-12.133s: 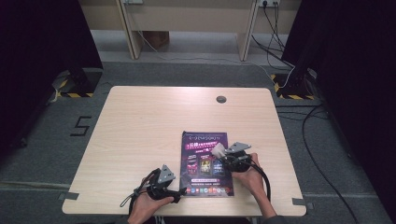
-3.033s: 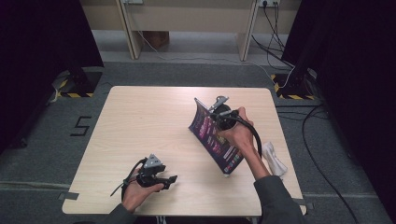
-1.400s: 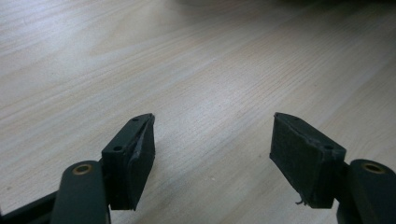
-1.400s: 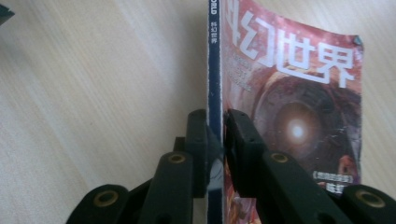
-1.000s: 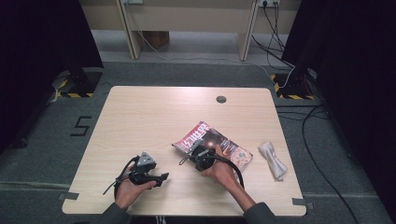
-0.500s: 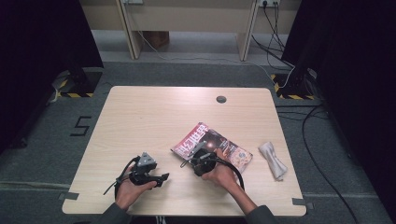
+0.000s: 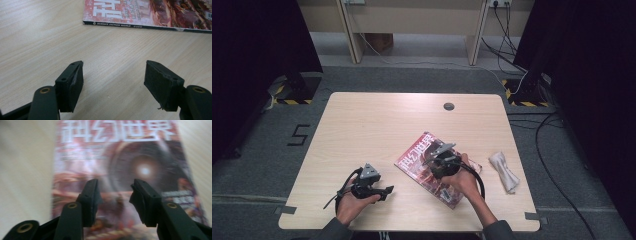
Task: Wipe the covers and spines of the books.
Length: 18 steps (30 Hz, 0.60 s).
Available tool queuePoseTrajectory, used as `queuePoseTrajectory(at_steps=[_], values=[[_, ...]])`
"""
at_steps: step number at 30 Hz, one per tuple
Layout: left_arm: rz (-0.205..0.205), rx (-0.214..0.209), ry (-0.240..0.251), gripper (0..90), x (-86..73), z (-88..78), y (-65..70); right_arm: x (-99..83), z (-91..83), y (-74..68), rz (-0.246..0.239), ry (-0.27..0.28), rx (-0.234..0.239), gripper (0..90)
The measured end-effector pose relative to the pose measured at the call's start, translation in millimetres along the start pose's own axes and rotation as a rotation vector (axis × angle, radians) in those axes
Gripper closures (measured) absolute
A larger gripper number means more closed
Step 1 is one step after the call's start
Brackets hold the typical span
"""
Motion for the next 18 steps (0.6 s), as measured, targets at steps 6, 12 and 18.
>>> queuePoseTrajectory(at_steps=[6,12,18], values=[[0.005,-0.001,-0.003,31.0,0.0,1.1,1.0,-18.3,4.2,37.2,0.124,0.021,-0.021,46.0],[0.002,0.004,-0.004,30.4,0.7,2.1,1.6,-32.0,3.1,64.9,0.233,0.045,-0.038,39.5],[0.004,0.017,0.008,29.1,2.4,3.8,3.2,-43.7,3.9,81.2,0.315,0.039,-0.043,35.5]])
Point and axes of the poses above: each handheld gripper's, and its own axes: z roughly forward along the jaws, x roughly out of its top, y roughly to its right, the point moved 1 cm from there along z, roughly forward along the jaws, and after that the axes turned 9 degrees about -y, right-handed, at the moved point
